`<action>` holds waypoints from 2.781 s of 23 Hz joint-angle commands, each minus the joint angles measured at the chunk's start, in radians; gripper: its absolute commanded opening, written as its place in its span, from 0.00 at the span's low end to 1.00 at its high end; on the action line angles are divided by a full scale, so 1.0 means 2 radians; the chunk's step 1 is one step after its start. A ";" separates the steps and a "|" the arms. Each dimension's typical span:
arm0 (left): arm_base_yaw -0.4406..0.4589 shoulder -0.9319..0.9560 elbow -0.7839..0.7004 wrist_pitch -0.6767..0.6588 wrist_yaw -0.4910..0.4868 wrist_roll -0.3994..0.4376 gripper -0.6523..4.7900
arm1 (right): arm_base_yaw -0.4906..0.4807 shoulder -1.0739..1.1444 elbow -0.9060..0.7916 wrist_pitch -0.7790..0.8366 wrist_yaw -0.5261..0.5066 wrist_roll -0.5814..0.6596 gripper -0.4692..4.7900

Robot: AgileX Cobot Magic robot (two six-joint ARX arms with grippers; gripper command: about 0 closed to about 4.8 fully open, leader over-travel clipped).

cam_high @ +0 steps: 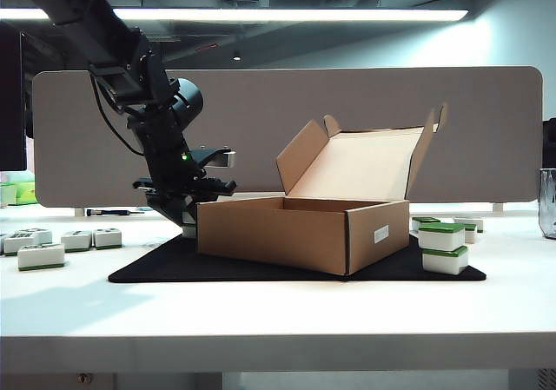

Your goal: Pick up four mahjong tiles and put them into the paper box.

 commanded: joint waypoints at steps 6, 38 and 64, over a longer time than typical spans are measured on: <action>-0.002 -0.080 0.002 -0.020 0.002 -0.022 0.44 | 0.000 -0.006 0.001 0.005 0.000 -0.001 0.09; -0.134 -0.016 -0.002 -0.061 -0.002 -0.043 0.44 | 0.000 -0.006 0.001 0.005 -0.001 -0.001 0.09; -0.136 -0.024 0.000 -0.068 -0.001 -0.043 0.68 | 0.000 -0.006 0.001 0.005 -0.001 -0.001 0.09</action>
